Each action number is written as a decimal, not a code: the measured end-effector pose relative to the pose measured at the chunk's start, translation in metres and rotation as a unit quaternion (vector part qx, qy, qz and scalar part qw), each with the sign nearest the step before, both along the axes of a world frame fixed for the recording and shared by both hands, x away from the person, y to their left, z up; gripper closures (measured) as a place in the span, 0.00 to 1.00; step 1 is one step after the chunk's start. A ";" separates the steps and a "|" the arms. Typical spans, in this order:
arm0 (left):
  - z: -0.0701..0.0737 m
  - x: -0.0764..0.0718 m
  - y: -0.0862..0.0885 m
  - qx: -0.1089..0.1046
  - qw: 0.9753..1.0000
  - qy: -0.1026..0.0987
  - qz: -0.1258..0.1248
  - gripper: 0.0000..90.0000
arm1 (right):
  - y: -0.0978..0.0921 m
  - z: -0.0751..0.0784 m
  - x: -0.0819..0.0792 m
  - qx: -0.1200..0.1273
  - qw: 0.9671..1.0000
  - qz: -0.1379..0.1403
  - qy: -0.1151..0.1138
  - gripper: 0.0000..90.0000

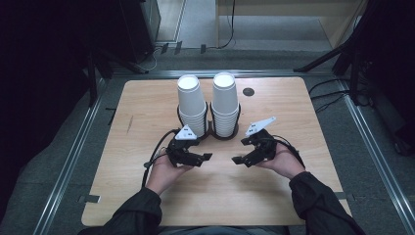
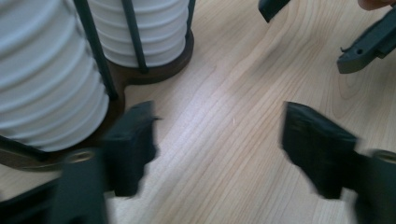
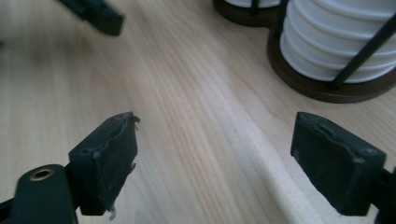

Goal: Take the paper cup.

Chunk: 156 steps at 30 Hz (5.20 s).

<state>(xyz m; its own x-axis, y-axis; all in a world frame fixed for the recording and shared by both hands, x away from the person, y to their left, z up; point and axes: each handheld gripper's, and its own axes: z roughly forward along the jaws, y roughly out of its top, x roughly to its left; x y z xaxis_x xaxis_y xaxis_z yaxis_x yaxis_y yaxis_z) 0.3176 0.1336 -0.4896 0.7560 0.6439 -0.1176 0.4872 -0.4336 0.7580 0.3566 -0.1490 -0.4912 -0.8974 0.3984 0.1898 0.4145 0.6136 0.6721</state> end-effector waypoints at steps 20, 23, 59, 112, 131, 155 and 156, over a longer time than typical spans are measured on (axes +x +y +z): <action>0.003 -0.006 0.005 -0.016 0.999 0.026 -0.012 0.46 | -0.011 0.012 0.003 0.049 0.998 -0.041 0.015 0.26; 0.005 -0.007 0.004 -0.009 1.000 0.017 -0.011 0.48 | -0.012 0.013 0.002 0.051 0.998 -0.039 0.017 0.31; 0.026 0.017 -0.006 -0.031 0.999 0.009 -0.007 0.82 | -0.019 0.033 0.008 0.024 0.998 -0.056 -0.002 0.40; 0.054 0.061 -0.053 -0.003 0.996 0.020 0.087 1.00 | 0.014 0.128 0.083 0.018 0.997 -0.059 -0.036 0.24; 0.054 0.061 -0.054 -0.013 0.996 0.006 0.086 1.00 | 0.072 0.153 0.107 -0.012 0.996 -0.049 -0.080 0.20; 0.051 0.062 -0.052 -0.022 0.996 0.011 0.081 0.97 | 0.064 0.184 0.102 0.012 0.994 -0.060 -0.091 0.28; 0.052 0.063 -0.050 -0.024 0.997 0.012 0.078 0.97 | 0.064 0.190 0.101 0.008 0.994 -0.063 -0.091 0.28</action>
